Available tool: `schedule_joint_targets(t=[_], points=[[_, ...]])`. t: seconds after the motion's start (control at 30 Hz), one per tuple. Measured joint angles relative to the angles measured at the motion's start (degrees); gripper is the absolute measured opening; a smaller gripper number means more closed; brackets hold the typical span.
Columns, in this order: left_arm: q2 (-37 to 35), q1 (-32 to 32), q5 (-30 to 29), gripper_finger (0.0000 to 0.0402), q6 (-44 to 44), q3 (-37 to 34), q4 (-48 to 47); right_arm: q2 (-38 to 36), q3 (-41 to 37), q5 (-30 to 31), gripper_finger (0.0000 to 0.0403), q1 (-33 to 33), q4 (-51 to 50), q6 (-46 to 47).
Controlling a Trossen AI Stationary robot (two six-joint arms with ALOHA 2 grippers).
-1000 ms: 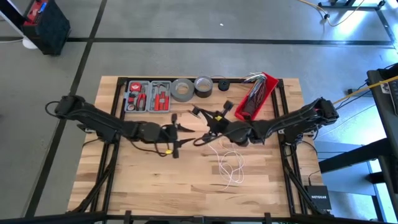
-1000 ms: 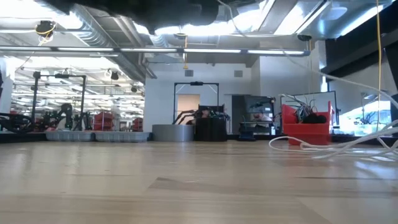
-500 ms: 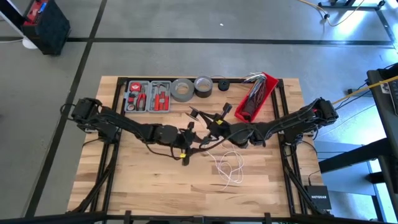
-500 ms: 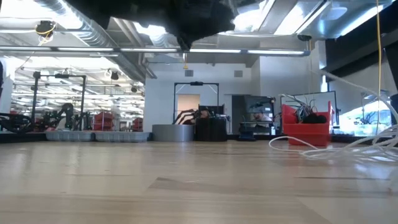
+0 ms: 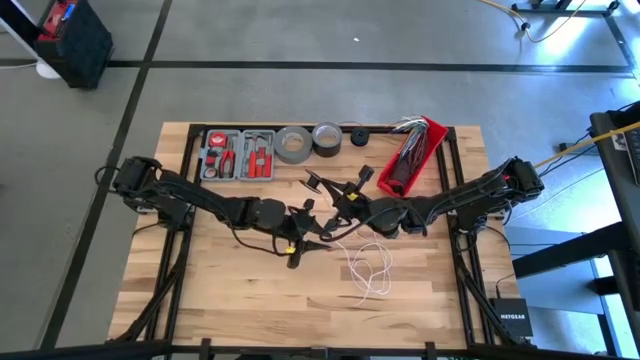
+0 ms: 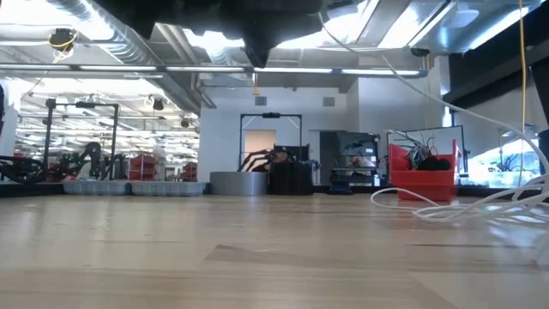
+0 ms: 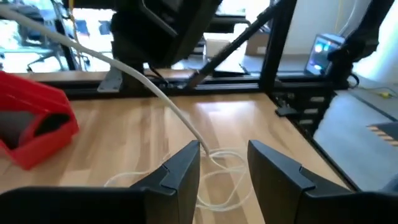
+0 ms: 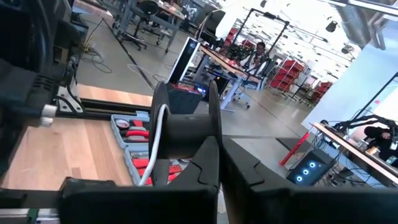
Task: Coil cords
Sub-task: Coil the white wire onto the black spool
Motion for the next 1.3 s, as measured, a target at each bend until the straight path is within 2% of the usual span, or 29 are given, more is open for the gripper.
schedule_joint_targets(t=[0.17,0.43,0.53,0.7,0.77,1.0,1.1,1.2,1.3], points=[[0.05,0.13,-8.27,0.0127,-0.59,-0.02,-0.93,0.0,0.0,-0.02,0.0007,0.0,0.2,0.03],[0.24,0.05,-8.63,0.0121,-1.67,-0.02,1.55,0.0,0.0,-0.09,0.0007,0.0,0.3,0.16],[0.24,0.12,-10.54,0.0092,0.15,-0.02,1.36,0.0,0.0,-1.27,0.0006,0.0,0.38,0.31],[0.24,0.09,-13.55,0.0013,3.59,-0.02,1.13,0.0,0.0,-3.85,0.0005,0.0,0.68,2.15],[0.24,-0.06,-15.95,0.0008,5.0,-0.02,0.14,0.0,0.0,-5.08,0.0006,0.0,0.97,2.89],[-1.4,0.07,-31.7,0.0004,11.12,-0.02,-12.55,-1.56,0.0,-5.45,0.0004,3.69,0.59,1.92],[-4.14,-0.35,-37.65,0.0004,12.92,0.02,-18.67,-2.51,0.0,-2.96,0.0005,6.17,-0.65,0.36],[-7.97,-1.46,-40.34,0.0003,13.04,0.02,-24.9,-3.54,0.0,0.34,0.0005,8.31,-2.46,-1.56],[-12.54,-2.69,-41.12,0.0004,11.81,0.02,-29.55,-4.42,0.01,0.91,0.0004,9.51,-4.66,-1.85]])
